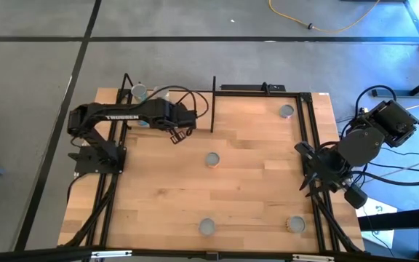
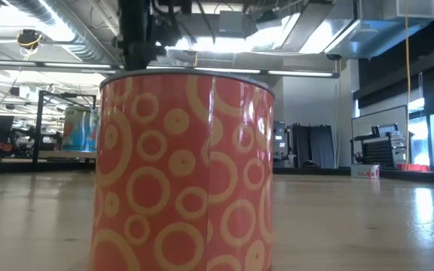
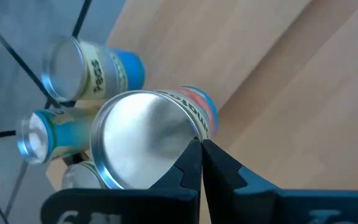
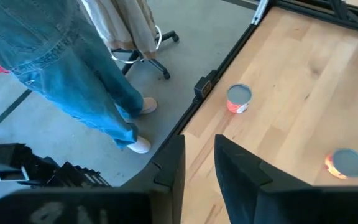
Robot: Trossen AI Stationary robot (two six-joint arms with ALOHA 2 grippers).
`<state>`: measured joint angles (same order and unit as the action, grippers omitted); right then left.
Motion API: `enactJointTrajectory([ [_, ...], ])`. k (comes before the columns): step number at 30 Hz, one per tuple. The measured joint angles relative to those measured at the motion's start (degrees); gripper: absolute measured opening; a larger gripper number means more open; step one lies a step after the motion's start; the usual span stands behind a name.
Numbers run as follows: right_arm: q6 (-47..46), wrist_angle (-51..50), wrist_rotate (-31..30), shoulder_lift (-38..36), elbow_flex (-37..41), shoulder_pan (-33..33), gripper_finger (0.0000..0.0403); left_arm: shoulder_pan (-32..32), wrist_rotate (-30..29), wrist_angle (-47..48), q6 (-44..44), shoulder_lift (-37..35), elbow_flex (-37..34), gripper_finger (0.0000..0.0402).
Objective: Pick and place cans onto a shelf
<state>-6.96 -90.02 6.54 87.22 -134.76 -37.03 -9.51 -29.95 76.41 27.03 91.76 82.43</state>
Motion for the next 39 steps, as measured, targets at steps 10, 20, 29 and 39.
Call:
enactJointTrajectory([
  [10, 0.0, 0.0, -0.1, 0.0, 0.0, 0.0, 0.0088, -2.9, 0.0, -7.0, -3.6, 0.1, -5.4, 0.0],
  [20, -0.2, 0.0, -0.1, 0.0, 0.0, 0.0, 0.0088, -6.7, 1.4, -8.3, -5.1, 0.1, -5.9, 0.0],
  [29, -0.2, 0.0, -0.1, 0.0, 0.0, 0.0, 0.0088, -9.0, 3.5, -8.3, -5.5, 0.1, -5.9, 0.0],
  [39, -0.2, 0.0, -0.1, 0.0, 0.0, 0.0, 0.0088, -10.9, 6.1, -8.3, -6.8, 0.1, -5.9, 0.0004],
])
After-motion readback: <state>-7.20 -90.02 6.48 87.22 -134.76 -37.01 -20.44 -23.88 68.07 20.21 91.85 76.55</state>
